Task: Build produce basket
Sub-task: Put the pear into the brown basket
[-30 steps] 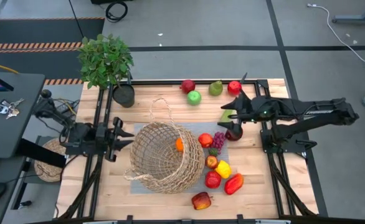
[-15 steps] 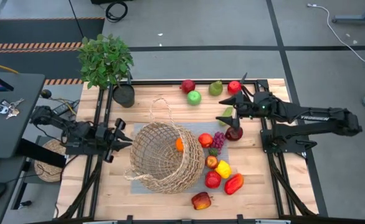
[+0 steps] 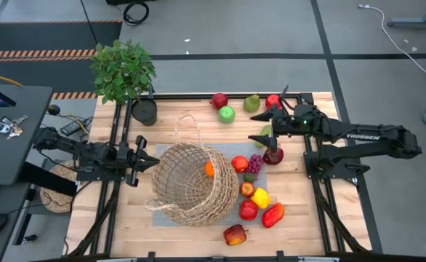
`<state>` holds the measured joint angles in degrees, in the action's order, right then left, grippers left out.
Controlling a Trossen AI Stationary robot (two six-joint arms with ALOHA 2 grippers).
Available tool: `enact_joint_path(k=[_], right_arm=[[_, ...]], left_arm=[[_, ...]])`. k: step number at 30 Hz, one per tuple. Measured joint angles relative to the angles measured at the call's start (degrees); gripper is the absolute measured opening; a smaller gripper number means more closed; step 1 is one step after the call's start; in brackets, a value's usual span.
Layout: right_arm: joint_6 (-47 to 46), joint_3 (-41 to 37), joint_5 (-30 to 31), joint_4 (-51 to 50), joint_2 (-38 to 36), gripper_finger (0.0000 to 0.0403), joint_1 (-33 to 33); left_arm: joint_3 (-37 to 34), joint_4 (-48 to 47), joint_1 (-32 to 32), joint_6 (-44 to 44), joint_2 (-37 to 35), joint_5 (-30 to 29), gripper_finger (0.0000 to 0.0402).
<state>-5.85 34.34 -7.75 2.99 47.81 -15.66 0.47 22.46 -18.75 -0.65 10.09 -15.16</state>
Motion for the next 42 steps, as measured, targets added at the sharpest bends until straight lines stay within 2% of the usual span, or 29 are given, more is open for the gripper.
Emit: enact_joint_path(k=[8,13,19,27,29,33,38,42], right_arm=[[0.03,10.30,0.47,-11.21,-0.13,0.0392,-5.16],[-0.81,9.39,1.00,-13.39,0.12,0.0392,-5.94],[0.02,6.68,6.39,-14.42,1.08,0.0392,-7.89],[-0.43,6.61,6.44,-14.84,1.65,0.0392,-12.14],[0.03,6.61,5.19,-13.31,1.87,0.0392,-13.66],[-0.88,6.87,-2.45,-11.33,3.50,0.0392,-17.06],[-0.18,6.87,-3.08,-7.83,8.73,0.0392,-20.06],[-1.54,6.90,-6.55,-5.89,13.84,0.0392,-22.56]], left_arm=[[0.00,-0.07,0.05,-5.08,0.00,-0.19,0.0018],[0.00,-0.30,0.05,-6.28,0.00,-0.23,0.0026],[-0.02,-0.18,0.05,-6.07,0.00,-0.23,0.0032],[-0.02,-0.20,0.05,-6.05,0.00,-0.23,0.0021],[-0.02,-0.20,0.05,-6.05,0.00,-0.23,0.0022],[-0.02,-0.20,0.05,-6.05,0.00,-0.23,0.0028],[-0.02,-0.20,0.05,-6.05,0.00,-0.23,0.0034],[-0.02,-0.20,0.05,-6.05,0.00,-0.23,0.0031]])
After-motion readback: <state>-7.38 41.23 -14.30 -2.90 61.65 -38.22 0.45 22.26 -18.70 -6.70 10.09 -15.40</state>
